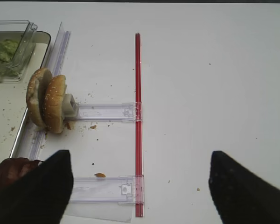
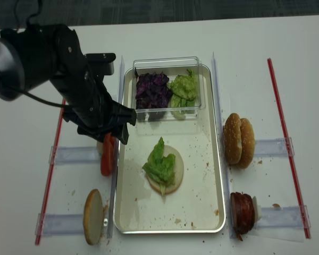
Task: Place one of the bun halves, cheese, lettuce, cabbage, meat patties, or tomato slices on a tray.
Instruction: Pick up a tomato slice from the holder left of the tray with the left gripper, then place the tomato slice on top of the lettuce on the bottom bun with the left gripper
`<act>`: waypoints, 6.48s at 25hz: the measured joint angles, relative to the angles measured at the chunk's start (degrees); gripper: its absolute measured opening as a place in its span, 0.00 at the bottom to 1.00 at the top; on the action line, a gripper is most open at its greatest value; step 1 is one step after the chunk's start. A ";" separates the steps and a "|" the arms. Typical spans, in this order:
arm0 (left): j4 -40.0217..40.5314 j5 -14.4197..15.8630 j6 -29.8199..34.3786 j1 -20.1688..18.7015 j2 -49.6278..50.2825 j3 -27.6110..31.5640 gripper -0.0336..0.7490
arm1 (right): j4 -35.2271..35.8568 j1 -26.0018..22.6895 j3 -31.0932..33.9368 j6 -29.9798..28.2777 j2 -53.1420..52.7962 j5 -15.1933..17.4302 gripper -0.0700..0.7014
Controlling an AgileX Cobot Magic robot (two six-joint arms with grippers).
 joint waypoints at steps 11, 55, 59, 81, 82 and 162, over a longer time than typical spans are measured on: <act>-0.25 -0.35 0.00 0.00 3.43 -0.64 0.59 | 0.00 0.00 0.00 0.00 0.00 0.00 0.89; 7.33 -0.85 -4.06 0.00 3.90 -1.66 0.18 | 0.00 0.00 0.00 0.10 0.00 0.00 0.89; 7.33 -0.98 -4.14 0.00 3.90 -1.66 0.11 | 0.00 0.00 0.00 0.21 0.00 0.00 0.89; 7.33 -0.62 -4.28 0.00 3.90 -1.78 0.09 | 0.00 0.00 0.00 0.21 0.00 0.00 0.89; 7.33 -0.33 -4.28 0.00 3.90 -2.02 0.09 | 0.00 0.00 0.00 0.21 0.00 0.00 0.89; -46.67 14.38 41.07 2.12 10.11 -1.12 0.08 | 0.00 0.00 0.00 -0.01 0.00 0.00 0.89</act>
